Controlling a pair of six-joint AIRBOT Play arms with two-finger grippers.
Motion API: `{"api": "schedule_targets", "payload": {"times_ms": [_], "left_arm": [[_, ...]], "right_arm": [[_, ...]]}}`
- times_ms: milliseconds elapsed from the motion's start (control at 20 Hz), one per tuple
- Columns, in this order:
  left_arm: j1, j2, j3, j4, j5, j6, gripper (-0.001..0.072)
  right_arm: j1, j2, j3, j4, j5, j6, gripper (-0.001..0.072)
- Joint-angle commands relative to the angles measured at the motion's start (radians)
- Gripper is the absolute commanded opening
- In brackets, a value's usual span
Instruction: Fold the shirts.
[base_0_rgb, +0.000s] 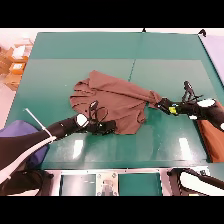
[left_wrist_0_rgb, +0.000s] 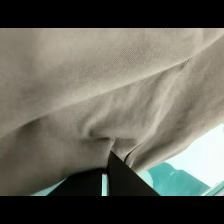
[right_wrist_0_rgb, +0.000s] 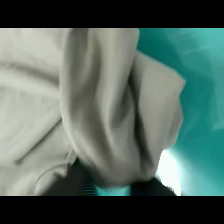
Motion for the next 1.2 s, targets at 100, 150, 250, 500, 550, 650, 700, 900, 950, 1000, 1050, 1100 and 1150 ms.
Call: {"api": "schedule_targets", "payload": {"times_ms": [100,150,250,500,550,650,700,900,950,1000,1050,1100,1150], "left_arm": [[0.056,0.025,0.002,0.105,-0.132,0.021,0.0027],[0.093,0.051,0.001,0.141,-0.170,0.021,0.0027],[0.185,0.138,0.003,0.190,-0.223,0.021,0.0027],[0.471,0.452,0.252,0.421,-0.493,0.024,0.0027],[0.515,0.497,0.361,0.450,-0.539,0.027,0.0027],[0.565,0.547,0.613,0.478,-0.598,0.066,0.0027],[0.574,0.552,0.749,0.498,-0.616,0.074,0.0027],[0.576,0.550,1.250,0.626,-0.632,0.073,0.0026],[0.576,0.550,1.322,0.654,-0.650,0.073,0.0026],[0.576,0.550,1.368,0.674,-0.662,0.073,0.0026],[0.576,0.552,1.386,0.676,-0.665,0.073,0.0027],[0.576,0.555,1.387,0.676,-0.669,0.073,0.0027],[0.576,0.555,1.386,0.676,-0.684,0.073,0.0026]], "right_arm": [[-0.005,-0.035,0.092,-0.004,-0.044,0.000,0.0018],[-0.018,-0.034,0.130,-0.003,-0.003,0.001,0.0017],[-0.047,-0.023,0.238,0.015,0.159,0.009,0.0017],[-0.142,0.087,0.597,0.329,0.491,0.029,0.0017],[-0.167,0.113,0.671,0.385,0.502,0.032,0.0017],[-0.221,0.164,0.806,0.483,0.492,0.036,0.0017],[-0.252,0.187,0.866,0.523,0.484,0.054,0.0017],[-0.377,0.280,0.986,0.578,0.425,0.126,0.0017],[-0.403,0.305,0.986,0.578,0.426,0.143,0.0018],[-0.419,0.327,0.986,0.576,0.428,0.151,0.0017],[-0.426,0.352,0.984,0.577,0.434,0.158,0.0017],[-0.426,0.378,0.984,0.576,0.435,0.158,0.0017],[-0.426,0.408,0.984,0.575,0.435,0.154,0.0017]]}}
